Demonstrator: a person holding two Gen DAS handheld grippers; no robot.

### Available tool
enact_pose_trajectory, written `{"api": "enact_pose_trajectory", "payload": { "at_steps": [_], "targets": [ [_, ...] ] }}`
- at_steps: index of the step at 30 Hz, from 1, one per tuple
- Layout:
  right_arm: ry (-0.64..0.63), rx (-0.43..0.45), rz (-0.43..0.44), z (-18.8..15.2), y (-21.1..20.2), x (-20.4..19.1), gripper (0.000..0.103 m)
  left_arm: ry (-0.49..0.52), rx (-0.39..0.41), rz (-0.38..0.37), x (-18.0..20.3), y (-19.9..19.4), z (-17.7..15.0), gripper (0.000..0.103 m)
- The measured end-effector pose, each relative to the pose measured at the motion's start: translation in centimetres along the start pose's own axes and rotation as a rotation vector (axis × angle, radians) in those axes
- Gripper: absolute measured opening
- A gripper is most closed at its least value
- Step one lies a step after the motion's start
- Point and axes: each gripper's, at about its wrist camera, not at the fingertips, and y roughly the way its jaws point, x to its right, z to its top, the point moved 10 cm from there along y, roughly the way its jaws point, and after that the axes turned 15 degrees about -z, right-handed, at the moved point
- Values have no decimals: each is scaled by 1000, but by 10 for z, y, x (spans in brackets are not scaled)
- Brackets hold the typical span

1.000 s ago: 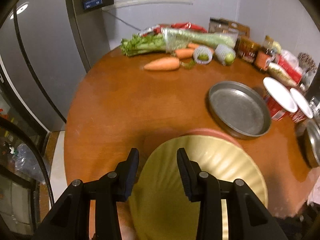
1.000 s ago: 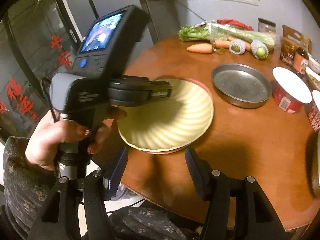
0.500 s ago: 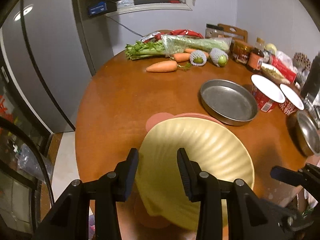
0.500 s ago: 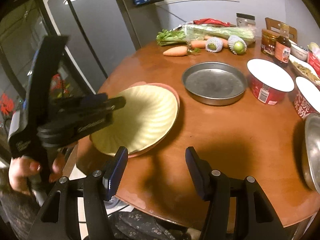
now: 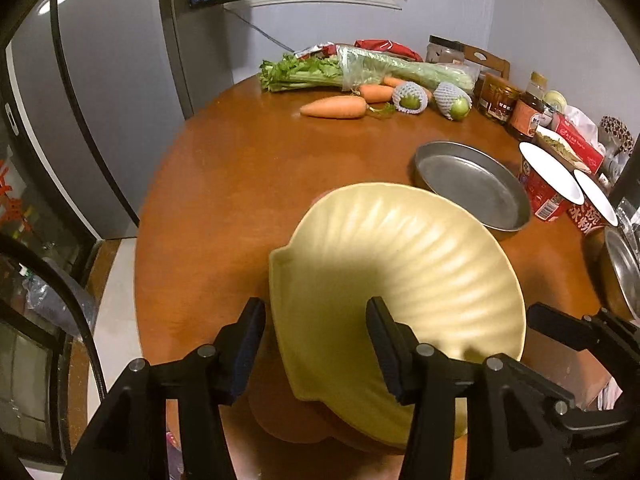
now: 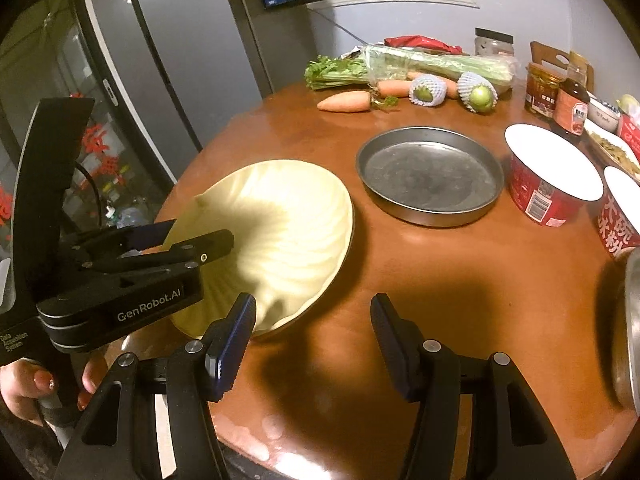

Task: Organize plates and bowls
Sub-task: 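Lift the shell plate and lower it onto the pink plate with the left tool, then open the left tool and move it to the grey metal tray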

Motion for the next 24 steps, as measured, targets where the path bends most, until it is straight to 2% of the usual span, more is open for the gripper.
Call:
{"api": "enact_pose_trajectory", "payload": {
  "at_steps": [8,14,24],
  "targets": [
    [-1,8,7,5,3,3,62,2,-4,10,-1,0,0,52],
    [42,27,21,9,-10,16,62,-1,32,29,0,-17,6,52],
    [106,96,-29,17,-37,61,62,58,91,34,37,-46,23,53]
  ]
}}
